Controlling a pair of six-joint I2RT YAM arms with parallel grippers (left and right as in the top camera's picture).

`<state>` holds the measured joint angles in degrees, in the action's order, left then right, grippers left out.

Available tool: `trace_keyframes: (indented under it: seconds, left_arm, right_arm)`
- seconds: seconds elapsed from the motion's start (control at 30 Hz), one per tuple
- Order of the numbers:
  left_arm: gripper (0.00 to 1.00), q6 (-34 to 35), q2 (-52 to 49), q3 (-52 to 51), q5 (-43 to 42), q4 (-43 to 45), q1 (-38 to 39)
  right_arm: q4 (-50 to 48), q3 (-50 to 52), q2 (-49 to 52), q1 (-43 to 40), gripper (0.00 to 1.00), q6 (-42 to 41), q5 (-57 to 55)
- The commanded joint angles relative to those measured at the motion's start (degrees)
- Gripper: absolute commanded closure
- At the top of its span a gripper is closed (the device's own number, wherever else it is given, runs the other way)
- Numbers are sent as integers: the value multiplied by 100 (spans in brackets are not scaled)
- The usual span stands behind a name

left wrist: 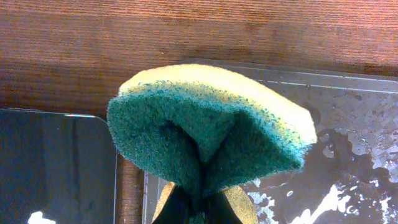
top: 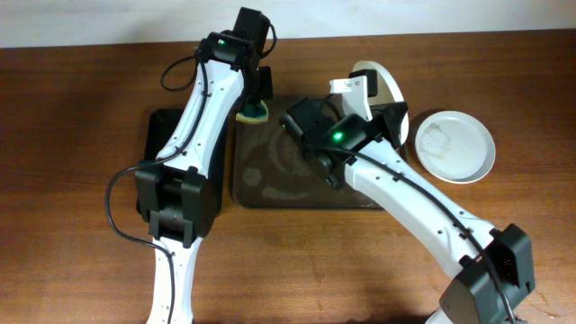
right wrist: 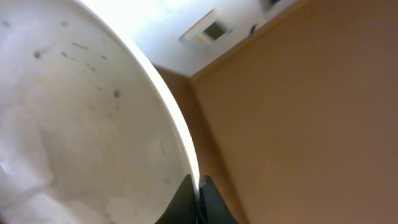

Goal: Clean dirty plates on tray and stack at the side
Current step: 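Lift the last plate with the right gripper and stack it on the pile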

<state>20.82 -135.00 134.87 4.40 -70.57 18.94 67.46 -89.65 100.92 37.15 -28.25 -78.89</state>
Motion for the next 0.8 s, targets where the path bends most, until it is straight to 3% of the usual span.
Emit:
trace_keyframes:
  seconds: [0.0,0.07,0.13,0.23,0.33,0.43,0.5,0.63,0.77]
  left_arm:
    - [100,-4,98,72,-57,0,0]
    - [100,-4,98,72,-57,0,0]
    - [100,-4,98,72,-57,0,0]
    - [100,-4,98,72,-57,2,0]
    - [100,-4,98,72,-57,0,0]
    - [100,-4,98,72,-57,0,0]
    - [100,-4,98,72,-57,2,2]
    - [100,-4,98,72,-57,0,2]
    - [100,-7,98,72,87,61,0]
  right_arm:
    - [4,-2,-153,81,96,-142,-879]
    - [4,-2,-153,81,96,-236,-872]
    - [-2,-2,-153,15,96,-529,17]
    - [-87,-2,-149,-625,96,-492,2951]
    - [-673,13,-146,-1840,96,802,5619]
    - [-1032,13,-144,-3442,96,1307,7410]
    - [-1086,20,-76,-4540,96,1305,7676]
    - [-1182,105,306,-5921,96,1303,7681]
    - [-1453,111,1036,-6301,96,1300,7681]
